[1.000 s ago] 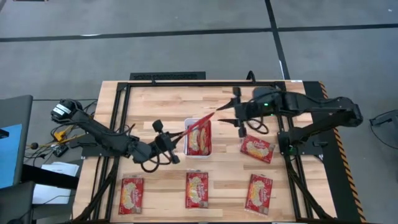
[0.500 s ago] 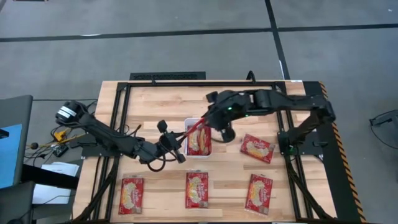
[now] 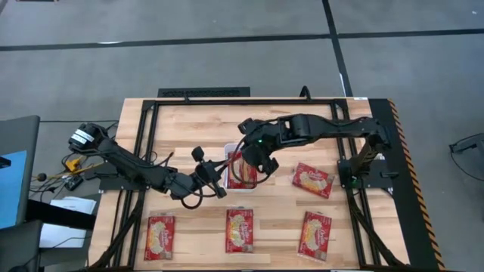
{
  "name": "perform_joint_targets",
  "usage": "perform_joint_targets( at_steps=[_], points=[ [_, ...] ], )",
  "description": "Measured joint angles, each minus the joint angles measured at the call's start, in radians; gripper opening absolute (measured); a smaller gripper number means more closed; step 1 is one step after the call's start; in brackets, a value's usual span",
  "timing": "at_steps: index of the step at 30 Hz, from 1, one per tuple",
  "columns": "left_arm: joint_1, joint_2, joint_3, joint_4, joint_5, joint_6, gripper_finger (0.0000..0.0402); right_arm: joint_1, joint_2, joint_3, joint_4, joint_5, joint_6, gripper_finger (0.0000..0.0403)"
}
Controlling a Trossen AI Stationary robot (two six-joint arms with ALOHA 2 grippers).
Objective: Sort popcorn bags into baskets
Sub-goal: Put the red popcorn bag into the white bin
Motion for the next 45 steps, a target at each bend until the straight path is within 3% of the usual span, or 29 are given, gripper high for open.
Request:
perform_joint_targets(
  at_steps=[5,11,17,21,26,32,36,38,45],
  points=[
    [0.000,0.000,0.000,-0.001,-0.003,0.003,0.0004,0.014,-0.006,0.000,-0.011,0.010,-0.109,0.0017],
    [-0.010,-0.001,0.000,-0.004,0.006,0.066,0.0013,0.023,-0.007,0.000,-0.037,0.029,-0.128,0.0010],
    [-0.080,-0.016,0.000,-0.021,-0.204,0.124,0.0060,0.035,-0.008,0.000,-0.107,0.093,-0.223,0.0008],
    [-0.142,-0.066,0.000,-0.114,-0.243,0.123,0.0093,0.045,-0.008,0.000,-0.094,0.083,-0.314,0.0005],
    [-0.189,-0.150,0.000,-0.334,-0.243,-0.056,0.0116,0.078,0.033,-0.004,-0.091,0.037,-0.508,0.0005],
    [-0.202,-0.203,-0.001,-0.654,-0.241,-0.402,0.0117,0.101,0.114,-0.008,-0.093,0.022,-0.715,0.0006],
    [-0.204,-0.199,0.000,-0.778,-0.241,-0.564,0.0116,0.074,0.141,-0.004,-0.125,-0.111,-0.773,0.0005],
    [-0.204,-0.198,-0.001,-0.827,-0.229,-0.624,0.0116,0.056,0.146,-0.011,-0.135,-0.170,-0.792,0.0005],
    [-0.200,-0.198,-0.001,-0.877,-0.219,-0.681,0.0116,-0.002,0.157,-0.005,-0.123,-0.181,-0.900,0.0005]
  ],
)
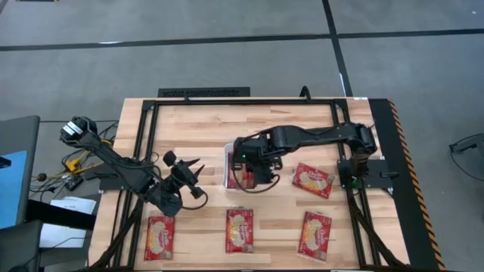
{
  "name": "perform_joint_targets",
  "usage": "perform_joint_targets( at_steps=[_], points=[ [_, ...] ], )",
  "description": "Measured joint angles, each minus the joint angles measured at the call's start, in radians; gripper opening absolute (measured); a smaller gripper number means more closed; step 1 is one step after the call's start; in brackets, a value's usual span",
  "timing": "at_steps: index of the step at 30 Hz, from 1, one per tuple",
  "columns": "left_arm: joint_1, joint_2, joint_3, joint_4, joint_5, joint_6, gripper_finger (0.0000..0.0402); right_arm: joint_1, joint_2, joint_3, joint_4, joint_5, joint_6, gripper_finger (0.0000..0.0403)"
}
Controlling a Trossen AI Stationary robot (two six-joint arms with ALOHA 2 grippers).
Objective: Sort popcorn bags into baskets
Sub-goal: Put the red popcorn bag into the white bin
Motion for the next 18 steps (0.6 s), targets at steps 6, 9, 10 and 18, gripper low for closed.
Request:
perform_joint_targets(
  at_steps=[6,9,10,18],
  points=[
    [0.035,0.000,0.000,0.000,-0.018,-0.002,0.0116,-0.048,0.023,-0.002,-0.021,-0.031,-0.058,0.0005],
    [0.054,0.000,0.000,0.000,-0.013,-0.002,0.0116,-0.063,0.035,-0.001,-0.023,-0.068,-0.075,0.0004],
    [0.059,0.000,0.000,0.000,-0.013,-0.002,0.0116,-0.067,0.039,-0.002,-0.024,-0.075,-0.078,0.0004],
    [0.088,0.000,0.000,-0.001,0.014,-0.002,0.0116,-0.079,0.038,-0.002,-0.025,-0.143,-0.080,0.0004]
  ],
)
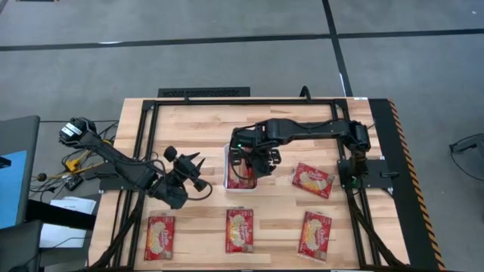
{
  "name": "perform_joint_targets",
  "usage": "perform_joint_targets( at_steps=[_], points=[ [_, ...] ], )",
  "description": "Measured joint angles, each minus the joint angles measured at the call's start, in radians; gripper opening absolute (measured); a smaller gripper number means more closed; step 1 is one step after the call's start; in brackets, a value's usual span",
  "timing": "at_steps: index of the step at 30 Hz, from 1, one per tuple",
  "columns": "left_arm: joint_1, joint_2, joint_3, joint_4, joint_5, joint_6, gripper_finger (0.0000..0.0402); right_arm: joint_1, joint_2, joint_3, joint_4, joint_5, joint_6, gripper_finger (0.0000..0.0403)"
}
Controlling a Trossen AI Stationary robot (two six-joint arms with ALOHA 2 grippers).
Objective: Sort popcorn bags into baskets
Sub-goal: Put the red popcorn bag into the white bin
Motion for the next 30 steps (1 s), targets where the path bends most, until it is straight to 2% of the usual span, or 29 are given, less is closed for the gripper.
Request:
perform_joint_targets(
  at_steps=[12,30],
  points=[
    [0.001,0.000,0.000,0.000,0.000,-0.002,0.0116,-0.011,0.080,-0.001,-0.026,-0.003,0.020,0.0008],
    [0.001,0.000,0.000,-0.001,0.001,0.000,0.0116,-0.013,0.085,0.000,-0.025,-0.014,0.093,0.0016]
  ],
)
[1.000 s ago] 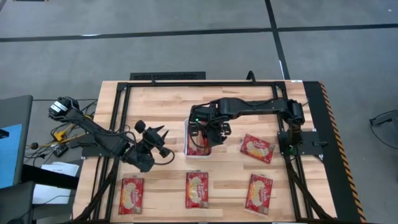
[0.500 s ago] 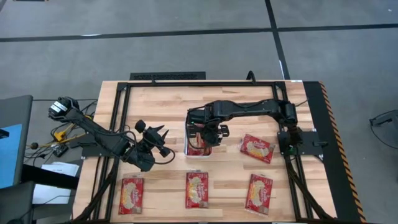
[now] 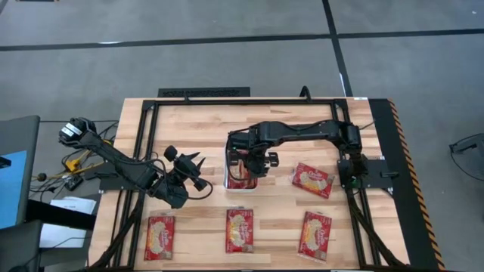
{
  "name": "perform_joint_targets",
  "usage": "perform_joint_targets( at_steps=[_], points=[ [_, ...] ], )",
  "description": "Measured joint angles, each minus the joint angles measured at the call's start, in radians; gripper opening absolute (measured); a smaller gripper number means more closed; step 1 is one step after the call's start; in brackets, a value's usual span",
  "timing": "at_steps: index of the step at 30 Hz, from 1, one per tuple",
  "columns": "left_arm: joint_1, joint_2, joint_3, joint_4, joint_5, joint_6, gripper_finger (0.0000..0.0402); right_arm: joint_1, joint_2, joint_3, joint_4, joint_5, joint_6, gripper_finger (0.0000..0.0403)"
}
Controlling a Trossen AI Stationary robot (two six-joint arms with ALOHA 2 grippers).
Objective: Sort popcorn bags into baskets
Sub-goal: Put the red popcorn bag into the white bin
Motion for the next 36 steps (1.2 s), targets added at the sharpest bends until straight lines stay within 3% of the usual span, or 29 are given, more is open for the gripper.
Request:
perform_joint_targets(
  at_steps=[11,25,33,36],
  points=[
    [0.000,0.000,0.000,0.002,0.000,-0.001,0.0116,0.000,0.000,0.000,-0.007,-0.050,0.042,0.0049],
    [0.000,0.000,0.000,0.002,0.000,-0.004,0.0116,-0.006,0.000,0.000,0.006,-0.047,0.041,0.0051],
    [0.008,0.000,0.000,0.009,0.007,-0.004,0.0116,-0.005,-0.002,0.000,0.014,0.089,0.171,0.0052],
    [0.050,0.000,0.000,0.041,0.105,0.008,0.0109,-0.006,-0.027,0.000,0.018,0.108,0.220,0.0044]
  ],
)
